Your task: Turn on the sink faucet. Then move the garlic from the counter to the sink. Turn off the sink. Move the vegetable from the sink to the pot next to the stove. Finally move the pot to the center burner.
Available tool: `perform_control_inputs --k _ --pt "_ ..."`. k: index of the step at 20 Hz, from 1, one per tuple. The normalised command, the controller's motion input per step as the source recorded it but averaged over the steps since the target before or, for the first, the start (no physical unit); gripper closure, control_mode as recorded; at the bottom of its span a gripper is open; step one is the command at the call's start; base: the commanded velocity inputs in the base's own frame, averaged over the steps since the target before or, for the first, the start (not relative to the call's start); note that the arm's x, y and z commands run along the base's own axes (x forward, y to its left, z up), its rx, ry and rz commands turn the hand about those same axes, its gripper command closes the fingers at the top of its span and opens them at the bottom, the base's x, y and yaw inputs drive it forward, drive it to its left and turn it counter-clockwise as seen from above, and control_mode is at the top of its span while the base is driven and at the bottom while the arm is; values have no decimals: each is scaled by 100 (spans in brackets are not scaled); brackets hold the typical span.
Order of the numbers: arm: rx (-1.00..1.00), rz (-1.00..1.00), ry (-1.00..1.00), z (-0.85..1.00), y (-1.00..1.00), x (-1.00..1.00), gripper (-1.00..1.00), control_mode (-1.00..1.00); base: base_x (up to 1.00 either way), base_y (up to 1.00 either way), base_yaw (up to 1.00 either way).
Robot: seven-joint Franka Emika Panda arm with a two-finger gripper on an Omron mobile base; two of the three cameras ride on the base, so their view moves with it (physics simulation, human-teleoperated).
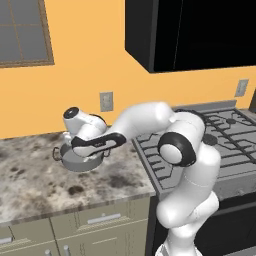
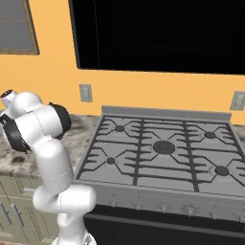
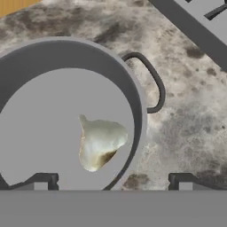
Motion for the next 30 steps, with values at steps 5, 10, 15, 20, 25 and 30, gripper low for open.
perform_control_inputs --k 5,10,15,20,25,30 --pt "6 -13 0 10 0 -45 -100 -100 0 0 0" --pt "4 -13 0 0 0 -31 -100 -100 0 0 0" --pt "1 -6 0 0 0 -4 -100 -100 0 0 0" --pt "1 0 1 0 0 6 -100 -100 0 0 0" --pt "0 0 7 -1 10 9 -100 -100 0 0 0" --pt "0 1 10 -9 12 0 -100 -100 0 0 0"
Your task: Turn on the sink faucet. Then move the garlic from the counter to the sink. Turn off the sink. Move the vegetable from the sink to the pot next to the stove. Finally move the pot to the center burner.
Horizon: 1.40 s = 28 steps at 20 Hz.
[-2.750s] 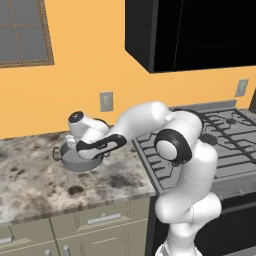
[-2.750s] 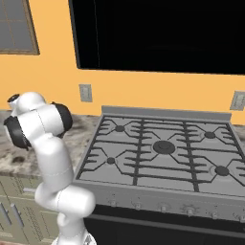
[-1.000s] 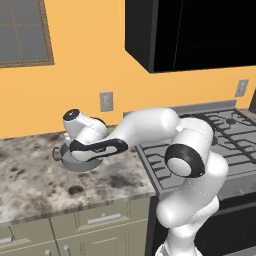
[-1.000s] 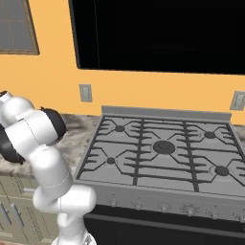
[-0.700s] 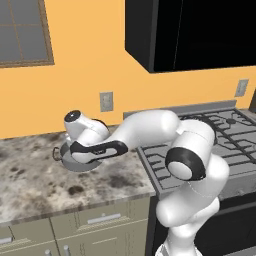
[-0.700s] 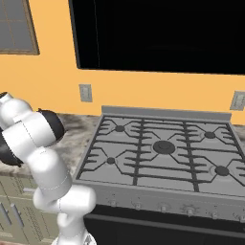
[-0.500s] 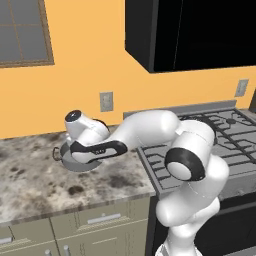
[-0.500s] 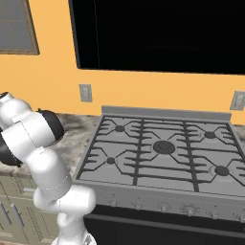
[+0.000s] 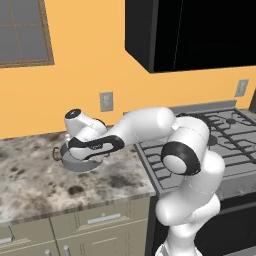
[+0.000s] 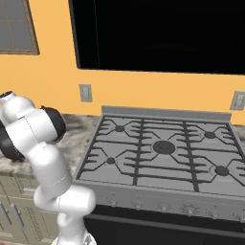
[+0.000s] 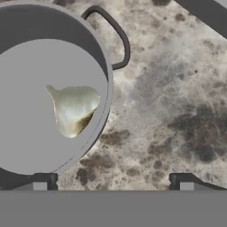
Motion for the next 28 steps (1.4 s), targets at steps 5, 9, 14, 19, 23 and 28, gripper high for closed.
perform_control_inputs --k 5,9,14,19,23,28 --pt "0 0 6 -15 10 0 -100 -100 0 0 0" --pt "0 0 1 -16 7 0 -100 -100 0 0 0" --pt "0 -1 0 -16 2 0 -100 -100 0 0 0" --pt "0 -3 0 -15 0 3 -100 -100 0 0 0" --pt "0 -2 0 -7 0 15 -100 -100 0 0 0" --pt "0 -1 0 -11 0 17 -100 -100 0 0 0"
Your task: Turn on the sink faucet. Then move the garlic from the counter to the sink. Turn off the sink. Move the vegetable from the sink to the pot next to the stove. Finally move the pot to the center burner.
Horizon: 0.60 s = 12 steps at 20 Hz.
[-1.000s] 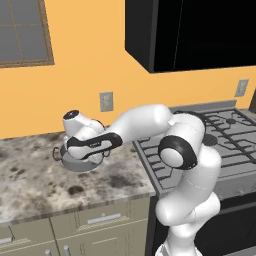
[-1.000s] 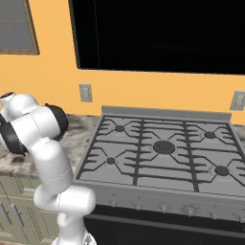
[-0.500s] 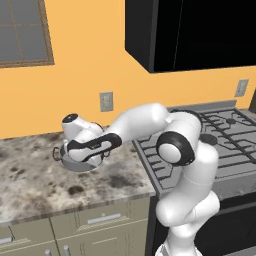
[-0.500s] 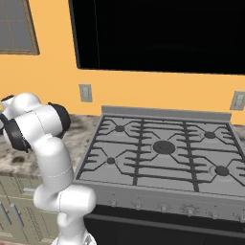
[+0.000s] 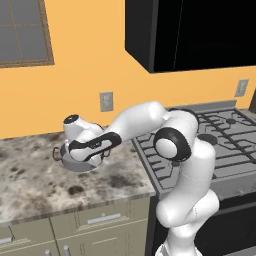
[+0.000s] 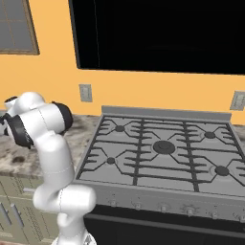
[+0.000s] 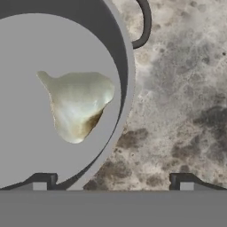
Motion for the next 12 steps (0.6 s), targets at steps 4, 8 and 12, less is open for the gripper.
perform_control_inputs --k 4,8,12 --pt "0 -2 0 -16 1 11 -100 -100 0 0 0" --pt "0 -3 1 -18 5 11 -100 -100 0 0 0" --pt "0 -2 3 -20 10 8 -100 -100 0 0 0"
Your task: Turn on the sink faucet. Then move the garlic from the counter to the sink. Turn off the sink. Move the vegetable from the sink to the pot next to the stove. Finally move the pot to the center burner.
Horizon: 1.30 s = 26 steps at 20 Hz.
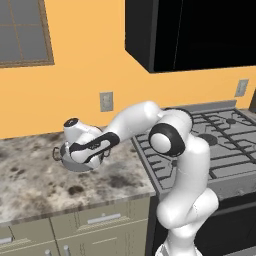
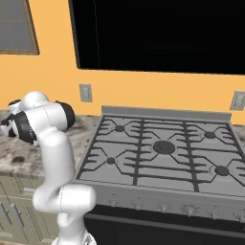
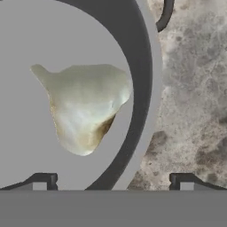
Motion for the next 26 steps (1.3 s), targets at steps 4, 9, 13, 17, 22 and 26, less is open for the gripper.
perform_control_inputs --k 4,9,13,17,22,26 --pt "0 -1 2 -24 17 0 -100 -100 0 0 0" --pt "0 0 1 -26 23 0 100 -100 0 0 0" --pt "0 0 0 -5 5 0 100 -100 0 0 0" --pt "0 -1 0 0 0 0 100 -100 0 0 0" --pt "0 -17 -9 16 -16 -4 100 -100 0 0 0" --pt "0 -20 -23 41 -25 -17 100 -100 0 0 0"
